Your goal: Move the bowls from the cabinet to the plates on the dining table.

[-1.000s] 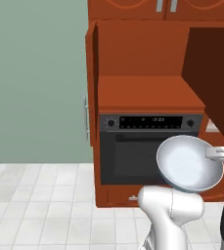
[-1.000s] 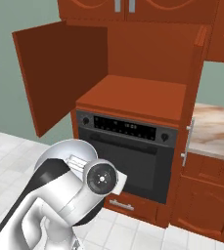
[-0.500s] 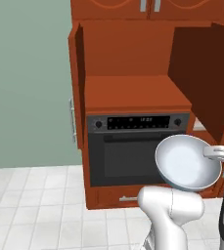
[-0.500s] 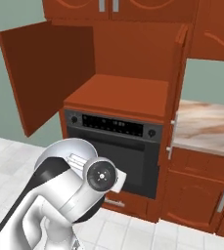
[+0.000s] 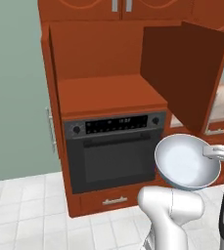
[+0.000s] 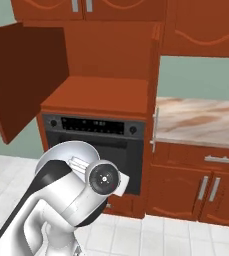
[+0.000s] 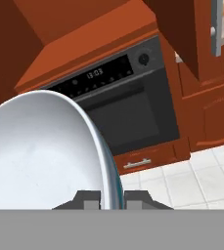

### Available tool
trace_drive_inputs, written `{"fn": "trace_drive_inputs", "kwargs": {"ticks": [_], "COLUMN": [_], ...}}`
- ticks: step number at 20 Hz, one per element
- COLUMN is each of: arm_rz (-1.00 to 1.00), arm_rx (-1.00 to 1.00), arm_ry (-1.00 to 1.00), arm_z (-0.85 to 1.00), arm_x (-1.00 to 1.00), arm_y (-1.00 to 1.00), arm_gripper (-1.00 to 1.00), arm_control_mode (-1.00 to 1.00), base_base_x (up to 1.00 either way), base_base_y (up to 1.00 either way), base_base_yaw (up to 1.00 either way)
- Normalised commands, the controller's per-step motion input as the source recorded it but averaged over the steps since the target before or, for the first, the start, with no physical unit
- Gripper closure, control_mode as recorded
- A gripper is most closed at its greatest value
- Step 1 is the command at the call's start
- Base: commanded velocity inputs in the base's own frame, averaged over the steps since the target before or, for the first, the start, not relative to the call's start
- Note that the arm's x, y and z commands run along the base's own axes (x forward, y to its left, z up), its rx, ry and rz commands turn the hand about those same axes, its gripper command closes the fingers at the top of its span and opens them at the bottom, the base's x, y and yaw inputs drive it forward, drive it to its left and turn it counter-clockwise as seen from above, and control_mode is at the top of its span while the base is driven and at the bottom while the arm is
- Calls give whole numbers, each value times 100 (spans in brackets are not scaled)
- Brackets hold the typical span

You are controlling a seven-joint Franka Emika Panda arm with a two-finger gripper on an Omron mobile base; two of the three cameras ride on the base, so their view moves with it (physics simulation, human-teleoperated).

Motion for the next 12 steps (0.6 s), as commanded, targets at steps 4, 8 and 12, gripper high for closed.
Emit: {"fn": "trace_drive_inputs", "kwargs": {"ticks": [4,8,12], "arm_rz": [0,0,0], "arm_rx": [0,0,0], "arm_ry": [0,0,0], "arm_z": [0,0,0], "arm_x": [0,0,0], "arm_y": [0,0,0], "arm_gripper": [100,100,100], "arm_control_mode": [100,100,100], "base_base_x": [0,0,0], "base_base_y": [-14,-15,-17], "base_base_yaw": [-33,-33,-33]}}
